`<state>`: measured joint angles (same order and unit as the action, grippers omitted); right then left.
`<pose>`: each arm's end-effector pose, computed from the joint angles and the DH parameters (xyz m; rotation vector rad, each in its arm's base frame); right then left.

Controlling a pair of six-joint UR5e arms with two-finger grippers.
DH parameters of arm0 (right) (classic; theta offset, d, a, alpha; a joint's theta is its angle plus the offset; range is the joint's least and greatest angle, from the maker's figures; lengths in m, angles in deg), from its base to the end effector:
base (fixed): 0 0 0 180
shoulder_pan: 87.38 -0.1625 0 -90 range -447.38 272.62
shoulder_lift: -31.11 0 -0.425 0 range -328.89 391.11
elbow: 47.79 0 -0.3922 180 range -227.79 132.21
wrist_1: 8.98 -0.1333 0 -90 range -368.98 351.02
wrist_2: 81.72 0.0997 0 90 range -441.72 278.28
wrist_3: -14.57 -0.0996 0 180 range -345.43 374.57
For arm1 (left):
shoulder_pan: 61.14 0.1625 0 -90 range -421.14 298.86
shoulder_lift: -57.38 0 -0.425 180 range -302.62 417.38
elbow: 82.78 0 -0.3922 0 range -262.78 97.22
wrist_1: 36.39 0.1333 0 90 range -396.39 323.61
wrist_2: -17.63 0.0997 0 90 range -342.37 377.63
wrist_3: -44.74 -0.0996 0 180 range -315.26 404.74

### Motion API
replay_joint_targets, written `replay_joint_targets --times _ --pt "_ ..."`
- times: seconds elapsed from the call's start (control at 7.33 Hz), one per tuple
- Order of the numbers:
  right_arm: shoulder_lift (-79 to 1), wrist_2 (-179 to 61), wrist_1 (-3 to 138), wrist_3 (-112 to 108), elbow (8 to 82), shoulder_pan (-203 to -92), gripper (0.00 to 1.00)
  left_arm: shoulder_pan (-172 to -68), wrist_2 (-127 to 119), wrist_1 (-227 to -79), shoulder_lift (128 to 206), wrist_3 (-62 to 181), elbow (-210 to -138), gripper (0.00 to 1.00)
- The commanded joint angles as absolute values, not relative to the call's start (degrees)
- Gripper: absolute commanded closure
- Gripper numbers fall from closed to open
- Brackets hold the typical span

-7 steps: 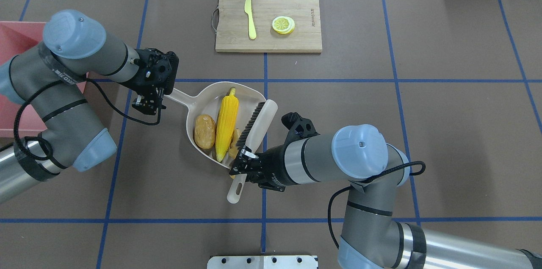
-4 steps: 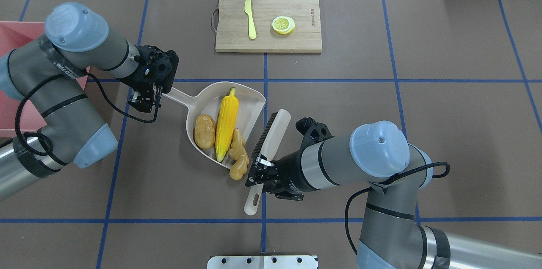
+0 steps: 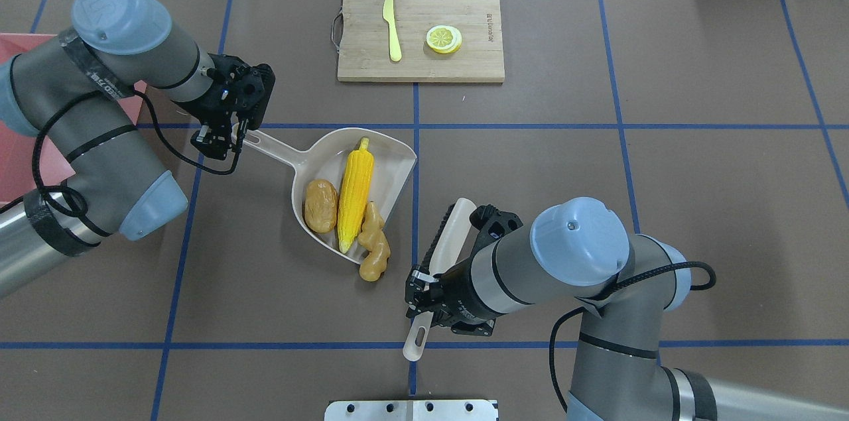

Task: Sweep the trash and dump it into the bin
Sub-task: 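Draw the brush back toward the robot with the right gripper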

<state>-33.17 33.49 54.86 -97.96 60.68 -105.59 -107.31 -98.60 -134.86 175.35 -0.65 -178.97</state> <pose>-0.5264 -0.2688 0.2084 -0.4291 -1.1943 0.3439 0.3911 -0.5363 0.3158 0.8314 0.4812 1.6212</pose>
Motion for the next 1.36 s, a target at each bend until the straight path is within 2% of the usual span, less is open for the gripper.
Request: replay_joint_targets --times 0.0,0.82,1.23 --pt "-32.5 33.5 59.3 -97.3 61.0 -104.4 1.00 -107.3 -99.0 -132.4 176.3 -0.9 -178.1 0.03" --pt "-32.6 33.6 61.8 -96.1 60.7 -103.8 1.00 -105.3 -99.9 -132.4 177.0 -0.9 -176.0 0.13" --pt "-33.0 35.9 71.5 -91.2 66.0 -106.3 1.00 -105.3 -100.0 -132.6 176.9 -1.0 -175.8 0.23"
